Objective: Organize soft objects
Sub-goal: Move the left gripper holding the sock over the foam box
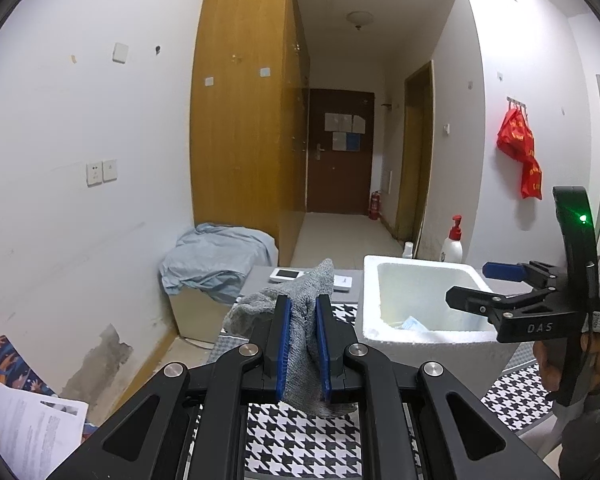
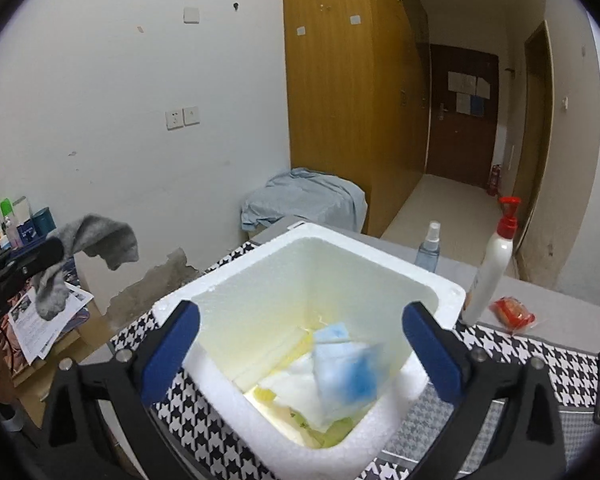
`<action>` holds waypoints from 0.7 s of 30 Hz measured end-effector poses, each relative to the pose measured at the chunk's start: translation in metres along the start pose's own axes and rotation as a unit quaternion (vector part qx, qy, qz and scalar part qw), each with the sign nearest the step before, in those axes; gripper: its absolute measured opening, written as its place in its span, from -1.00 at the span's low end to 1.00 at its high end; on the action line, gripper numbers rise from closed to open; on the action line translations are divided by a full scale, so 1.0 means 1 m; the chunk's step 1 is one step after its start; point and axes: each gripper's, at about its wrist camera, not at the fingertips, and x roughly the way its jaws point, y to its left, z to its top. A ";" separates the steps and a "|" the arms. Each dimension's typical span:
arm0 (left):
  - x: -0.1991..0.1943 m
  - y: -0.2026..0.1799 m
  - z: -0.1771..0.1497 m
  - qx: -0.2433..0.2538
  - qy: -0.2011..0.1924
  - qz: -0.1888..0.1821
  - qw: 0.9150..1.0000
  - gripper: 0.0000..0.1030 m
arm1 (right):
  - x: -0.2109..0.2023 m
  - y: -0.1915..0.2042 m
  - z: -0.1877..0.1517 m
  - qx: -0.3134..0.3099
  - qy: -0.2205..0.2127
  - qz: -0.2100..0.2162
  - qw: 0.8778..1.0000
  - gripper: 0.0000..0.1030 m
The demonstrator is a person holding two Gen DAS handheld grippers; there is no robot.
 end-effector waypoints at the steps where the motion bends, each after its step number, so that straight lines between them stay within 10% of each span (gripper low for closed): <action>1: 0.000 0.000 -0.001 0.001 0.000 -0.001 1.000 -0.74 | -0.001 -0.002 0.000 0.004 -0.001 0.002 1.000 0.99; 21: 0.020 -0.033 0.018 0.022 -0.006 -0.034 0.999 -0.74 | -0.036 -0.033 -0.010 0.027 -0.018 -0.021 0.999 0.99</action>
